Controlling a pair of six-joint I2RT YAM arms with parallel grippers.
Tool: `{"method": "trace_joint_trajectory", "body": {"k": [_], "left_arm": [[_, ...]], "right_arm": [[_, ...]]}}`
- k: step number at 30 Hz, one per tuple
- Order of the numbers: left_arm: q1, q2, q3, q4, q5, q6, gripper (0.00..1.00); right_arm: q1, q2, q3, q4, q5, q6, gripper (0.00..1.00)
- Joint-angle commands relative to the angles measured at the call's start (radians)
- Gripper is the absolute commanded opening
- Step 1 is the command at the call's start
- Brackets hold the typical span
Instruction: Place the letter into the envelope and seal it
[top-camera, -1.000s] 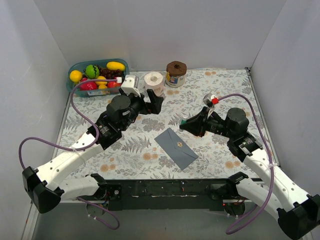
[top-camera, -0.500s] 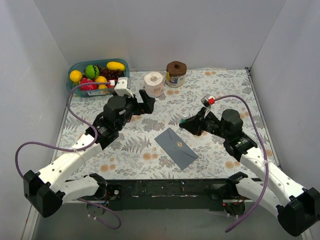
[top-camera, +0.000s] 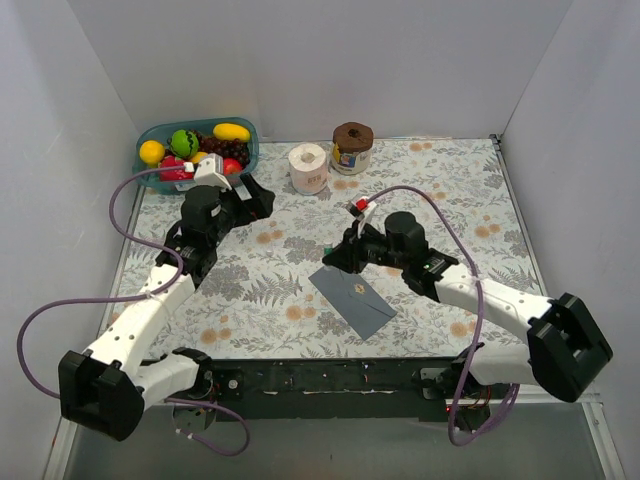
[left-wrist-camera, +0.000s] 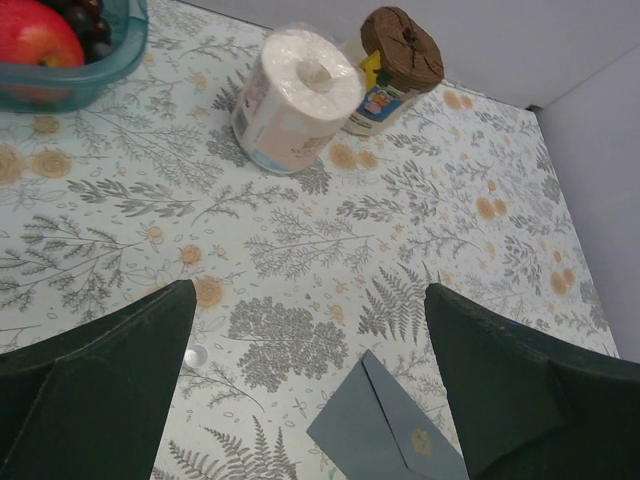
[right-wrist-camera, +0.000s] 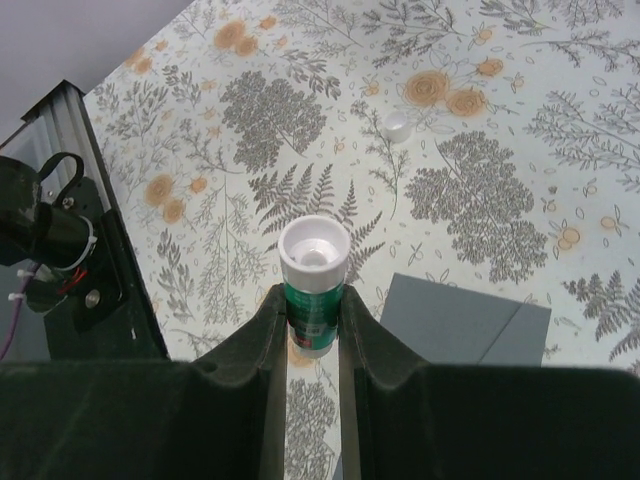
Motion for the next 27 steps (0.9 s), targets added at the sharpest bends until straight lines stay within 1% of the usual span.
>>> {"method": "trace_joint_trajectory", "body": {"k": [1, 2, 5, 11, 16, 22, 27], "left_arm": [[0.12, -0.009, -0.02, 0.019, 0.067, -0.027, 0.98], [0.131, -0.008, -0.023, 0.024, 0.086, -0.029, 0.98], [0.159, -0.012, -0.029, 0.029, 0.085, -0.03, 0.98], [0.183, -0.018, -0.038, 0.01, 0.091, -0.029, 0.98], [0.185, -0.006, -0.04, 0.009, 0.1, -0.03, 0.98], [0.185, 0.011, -0.031, -0.001, 0.097, -0.024, 0.98], [0.185, 0.011, -0.035, -0.001, 0.099, -0.024, 0.98]], "right_arm": [[0.025, 0.111, 0.105, 0.163, 0.023, -0.011, 0.01], [0.028, 0.166, 0.122, 0.176, 0.023, -0.014, 0.01], [0.039, 0.264, 0.193, 0.193, 0.023, -0.011, 0.01], [0.083, 0.433, 0.28, 0.314, 0.04, -0.013, 0.01], [0.1, 0.536, 0.303, 0.46, 0.047, 0.012, 0.01], [0.111, 0.666, 0.368, 0.56, 0.032, 0.05, 0.01], [0.12, 0.754, 0.431, 0.594, 0.03, 0.053, 0.01]]}}
